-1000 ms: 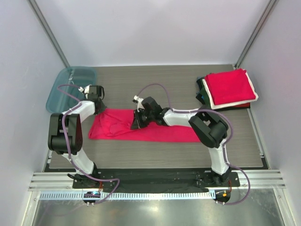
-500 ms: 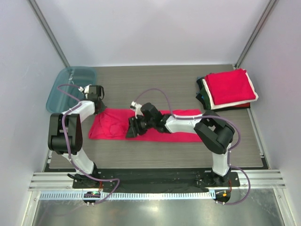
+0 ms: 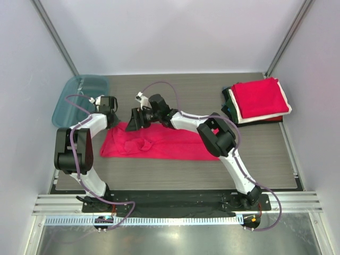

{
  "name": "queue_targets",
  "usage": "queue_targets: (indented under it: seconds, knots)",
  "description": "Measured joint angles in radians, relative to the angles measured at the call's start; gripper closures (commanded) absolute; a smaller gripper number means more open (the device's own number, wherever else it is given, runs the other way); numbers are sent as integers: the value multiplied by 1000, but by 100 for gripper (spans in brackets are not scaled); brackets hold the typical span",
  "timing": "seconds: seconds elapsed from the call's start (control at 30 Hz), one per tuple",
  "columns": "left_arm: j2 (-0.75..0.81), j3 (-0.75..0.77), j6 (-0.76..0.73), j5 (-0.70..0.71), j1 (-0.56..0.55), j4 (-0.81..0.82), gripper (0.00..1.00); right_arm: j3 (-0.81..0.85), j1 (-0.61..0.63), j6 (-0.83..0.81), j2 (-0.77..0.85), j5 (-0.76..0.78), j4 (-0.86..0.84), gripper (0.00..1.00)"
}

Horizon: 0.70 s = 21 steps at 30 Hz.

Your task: Fold and stack the t-shirts

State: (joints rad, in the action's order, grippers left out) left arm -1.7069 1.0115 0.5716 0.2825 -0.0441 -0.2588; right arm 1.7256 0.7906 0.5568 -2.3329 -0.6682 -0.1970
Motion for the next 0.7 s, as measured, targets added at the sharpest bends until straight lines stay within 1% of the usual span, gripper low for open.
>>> queue_targets:
  seconds: [0.2, 0.4, 0.57, 0.7]
  knots:
    - [-2, 0, 0, -7, 0, 0, 100, 89, -2, 30, -135, -113, 23, 19]
    - [-6, 0, 0, -9, 1, 0, 100, 96, -2, 45, -144, -191, 14, 19]
    - [-13, 0, 0, -16, 6, 0, 100, 29, -2, 56, -140, -244, -45, 19]
    - [-16, 0, 0, -23, 11, 0, 100, -70, 0, 42, -84, -257, -72, 20]
